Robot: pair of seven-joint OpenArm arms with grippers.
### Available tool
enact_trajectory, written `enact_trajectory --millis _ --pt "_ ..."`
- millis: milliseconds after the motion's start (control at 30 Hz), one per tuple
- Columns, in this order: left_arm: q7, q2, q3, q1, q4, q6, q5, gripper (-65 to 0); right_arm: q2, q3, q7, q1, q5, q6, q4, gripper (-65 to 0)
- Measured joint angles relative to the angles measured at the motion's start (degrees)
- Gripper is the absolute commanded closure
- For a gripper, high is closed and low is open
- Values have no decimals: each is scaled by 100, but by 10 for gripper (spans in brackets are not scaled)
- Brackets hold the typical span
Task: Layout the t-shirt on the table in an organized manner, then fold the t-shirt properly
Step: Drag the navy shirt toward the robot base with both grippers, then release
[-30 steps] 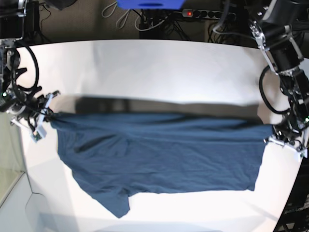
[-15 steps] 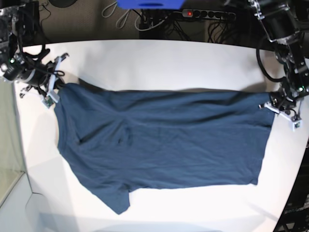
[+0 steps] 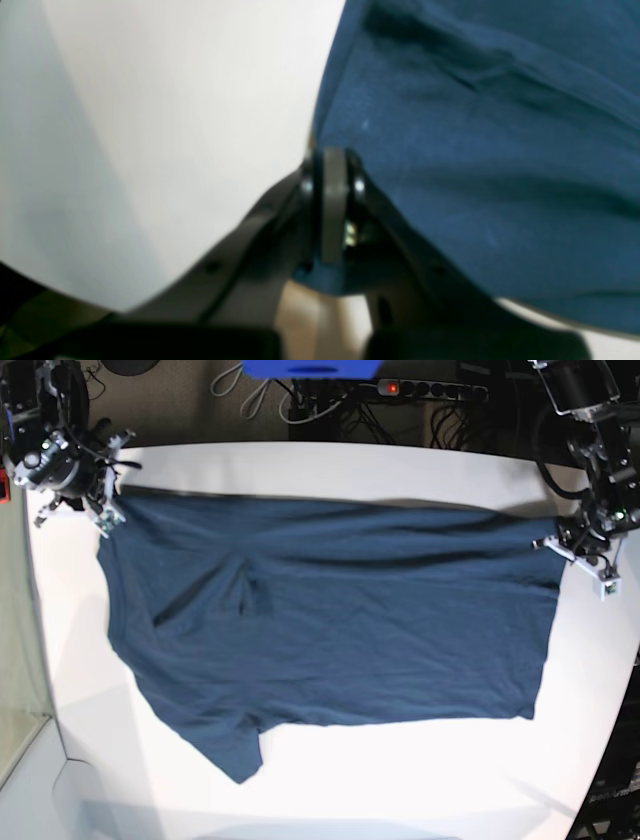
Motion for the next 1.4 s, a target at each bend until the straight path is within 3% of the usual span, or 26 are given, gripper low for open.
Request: enact_trajectory --millis 467,900,1133,1267,1400 --pt "-68 -4 0 437 9 -15 -26 -2 -490 675 85 -197 4 2 -2 0" --pt "-282 -140 33 811 48 -22 -31 -2 -820 730 61 -343 -11 2 -2 0" --pt "-321 -155 33 868 72 -22 -61 -5 -828 732 35 -343 -11 2 -2 -1" --pt "-321 -155 33 866 72 -22 -52 -18 -831 732 35 -341 -13 2 -2 -132" --pt "-319 -160 33 868 70 -13 7 -162 -828 732 17 -341 -15 2 -2 -283"
